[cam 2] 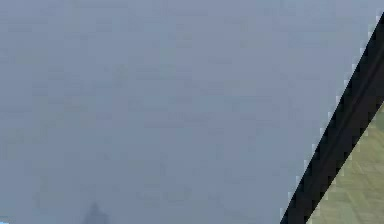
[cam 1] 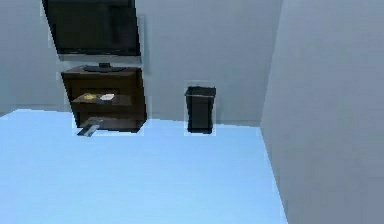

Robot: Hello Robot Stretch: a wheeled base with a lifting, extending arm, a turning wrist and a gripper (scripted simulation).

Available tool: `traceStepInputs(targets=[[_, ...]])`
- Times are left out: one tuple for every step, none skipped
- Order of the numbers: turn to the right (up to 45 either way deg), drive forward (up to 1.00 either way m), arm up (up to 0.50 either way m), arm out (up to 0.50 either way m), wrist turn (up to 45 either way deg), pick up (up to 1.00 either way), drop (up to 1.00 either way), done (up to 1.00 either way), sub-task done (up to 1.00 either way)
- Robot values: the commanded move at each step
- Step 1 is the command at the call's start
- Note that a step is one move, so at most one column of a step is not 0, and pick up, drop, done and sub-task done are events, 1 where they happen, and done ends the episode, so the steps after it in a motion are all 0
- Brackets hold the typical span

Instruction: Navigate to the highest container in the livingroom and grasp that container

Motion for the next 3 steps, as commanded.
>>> traceStepInputs(targets=[[-3.0,0.0,0.0,0.0,0.0,0.0,0.0,0.0,0.0],[0.0,1.0,0.0,0.0,0.0,0.0,0.0,0.0,0.0],[-6.0,0.0,0.0,0.0,0.0,0.0,0.0,0.0,0.0]])
